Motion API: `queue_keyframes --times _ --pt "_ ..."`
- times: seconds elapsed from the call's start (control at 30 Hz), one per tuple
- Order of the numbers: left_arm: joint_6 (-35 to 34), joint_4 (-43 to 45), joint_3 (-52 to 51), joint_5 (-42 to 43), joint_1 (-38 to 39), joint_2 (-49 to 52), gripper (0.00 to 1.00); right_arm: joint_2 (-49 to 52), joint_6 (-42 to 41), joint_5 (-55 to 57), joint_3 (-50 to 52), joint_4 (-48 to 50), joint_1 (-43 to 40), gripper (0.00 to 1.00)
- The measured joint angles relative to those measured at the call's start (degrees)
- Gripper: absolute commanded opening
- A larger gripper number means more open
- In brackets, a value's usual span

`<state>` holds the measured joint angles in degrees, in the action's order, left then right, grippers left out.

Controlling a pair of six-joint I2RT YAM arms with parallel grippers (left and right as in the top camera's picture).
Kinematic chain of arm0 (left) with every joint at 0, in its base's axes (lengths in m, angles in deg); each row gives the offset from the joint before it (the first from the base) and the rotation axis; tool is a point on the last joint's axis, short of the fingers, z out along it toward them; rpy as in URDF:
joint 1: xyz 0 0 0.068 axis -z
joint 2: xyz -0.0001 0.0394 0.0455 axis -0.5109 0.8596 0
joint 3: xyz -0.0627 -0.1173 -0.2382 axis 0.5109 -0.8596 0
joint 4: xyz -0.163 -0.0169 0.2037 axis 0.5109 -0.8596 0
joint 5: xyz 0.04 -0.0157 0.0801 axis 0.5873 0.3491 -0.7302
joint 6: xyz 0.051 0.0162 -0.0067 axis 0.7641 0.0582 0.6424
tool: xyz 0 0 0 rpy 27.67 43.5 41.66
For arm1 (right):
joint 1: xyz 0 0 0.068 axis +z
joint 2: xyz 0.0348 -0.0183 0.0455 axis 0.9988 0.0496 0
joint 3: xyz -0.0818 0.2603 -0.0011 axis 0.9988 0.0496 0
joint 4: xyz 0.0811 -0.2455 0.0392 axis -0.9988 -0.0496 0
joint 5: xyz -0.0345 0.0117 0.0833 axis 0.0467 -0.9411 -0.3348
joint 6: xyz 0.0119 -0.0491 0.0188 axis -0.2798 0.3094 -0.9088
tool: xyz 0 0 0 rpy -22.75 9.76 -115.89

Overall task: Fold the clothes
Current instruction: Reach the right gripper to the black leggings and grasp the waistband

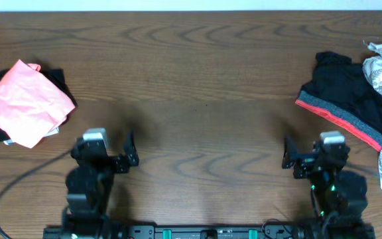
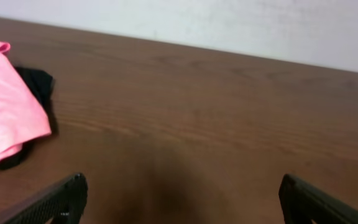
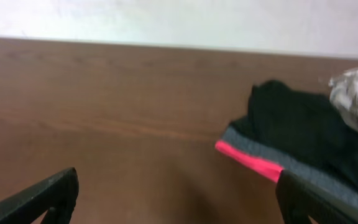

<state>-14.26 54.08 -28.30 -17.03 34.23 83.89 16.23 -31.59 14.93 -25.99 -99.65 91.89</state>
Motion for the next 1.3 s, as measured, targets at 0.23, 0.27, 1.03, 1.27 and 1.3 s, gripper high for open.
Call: queue_keyframes --times 0.23,0.27,1.03,1.27,1.3 --pt "-0.17 -18.93 21.38 0.61 0.00 20.83 0.98 27.54 -1.31 0.28 -21.84 -16.28 -0.02 0.99" --pt "-0.17 -23.08 24.59 0.66 0.00 24.17 0.98 33.00 -1.29 0.46 -26.14 -18.99 -0.04 0.99" --pt "-0.20 -35.91 34.10 5.38 0.00 47.45 0.96 86.93 -6.01 8.13 -45.40 -2.58 -10.27 0.01" --pt "-0.20 -35.95 34.10 5.75 0.00 47.45 0.96 93.61 -5.73 9.27 -45.40 1.60 -11.89 0.01" --pt "-0.20 -35.93 34.10 5.75 0.00 47.45 0.96 94.73 -5.66 9.42 -45.40 1.75 -11.89 0.01"
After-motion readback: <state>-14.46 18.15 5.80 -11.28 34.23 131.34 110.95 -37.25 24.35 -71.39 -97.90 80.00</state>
